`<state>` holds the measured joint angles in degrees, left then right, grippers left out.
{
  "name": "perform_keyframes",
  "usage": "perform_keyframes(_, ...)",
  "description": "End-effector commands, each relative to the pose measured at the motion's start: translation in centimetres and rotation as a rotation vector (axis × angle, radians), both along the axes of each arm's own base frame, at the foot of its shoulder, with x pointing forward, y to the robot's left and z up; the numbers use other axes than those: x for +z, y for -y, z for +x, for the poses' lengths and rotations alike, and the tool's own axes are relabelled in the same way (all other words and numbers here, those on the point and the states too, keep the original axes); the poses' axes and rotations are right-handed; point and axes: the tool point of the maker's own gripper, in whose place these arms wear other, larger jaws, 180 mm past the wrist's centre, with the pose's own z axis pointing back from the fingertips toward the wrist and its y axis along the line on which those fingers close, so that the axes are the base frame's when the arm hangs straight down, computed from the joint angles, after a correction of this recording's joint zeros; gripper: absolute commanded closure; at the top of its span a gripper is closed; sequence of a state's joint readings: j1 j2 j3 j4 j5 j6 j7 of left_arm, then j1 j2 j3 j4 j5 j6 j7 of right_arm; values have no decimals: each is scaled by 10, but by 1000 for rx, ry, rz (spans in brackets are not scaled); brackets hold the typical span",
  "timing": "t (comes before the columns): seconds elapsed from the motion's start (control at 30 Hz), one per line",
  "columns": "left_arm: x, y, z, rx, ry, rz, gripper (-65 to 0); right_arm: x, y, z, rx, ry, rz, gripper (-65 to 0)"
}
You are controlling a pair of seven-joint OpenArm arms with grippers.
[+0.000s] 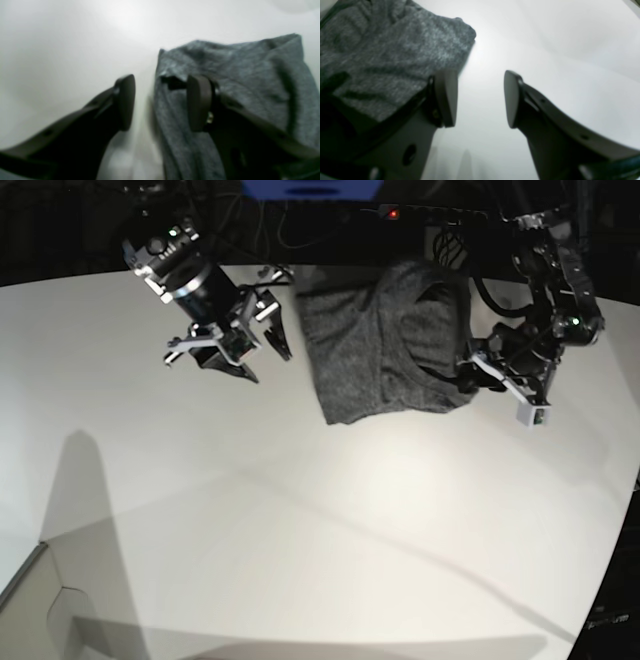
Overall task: Layout the t-shirt on the table in an organized manner, then fold the t-shirt properly
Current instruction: 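Tuck the bundle's loose edge under with the left gripper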
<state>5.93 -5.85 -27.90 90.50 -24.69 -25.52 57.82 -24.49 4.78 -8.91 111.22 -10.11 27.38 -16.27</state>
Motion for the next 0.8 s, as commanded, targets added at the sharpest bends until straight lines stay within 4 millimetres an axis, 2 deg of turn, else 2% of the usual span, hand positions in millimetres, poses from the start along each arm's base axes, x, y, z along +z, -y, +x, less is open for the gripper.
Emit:
perform_keyframes(0.0, 12, -1, 15, 1, 54, -8, -324, 13, -3, 4, 5, 43, 30, -302)
perform_keyframes(0.07, 5, 0, 14, 3, 33, -20, -324, 13, -3, 4, 5, 43, 30, -302)
perform_keyframes(0.23, 5, 3, 19, 6, 36, -32, -319, 12, -2, 4, 5, 41, 27, -302)
perform_keyframes(0.3, 5, 3, 20, 6, 38, -33, -292, 12, -2, 4, 5, 41, 27, -302)
perform_keyframes(0.4, 12, 4, 30, 2, 60, -36, -175, 13, -2, 4, 5, 41, 26, -302)
perform_keyframes(0.5, 16, 4, 35, 3, 73, -37, 0, 13, -2, 4, 5, 42, 27, -302)
perform_keyframes(0.77, 23, 0, 39, 7, 90, -33, 0, 13, -2, 5, 4, 43, 25, -302)
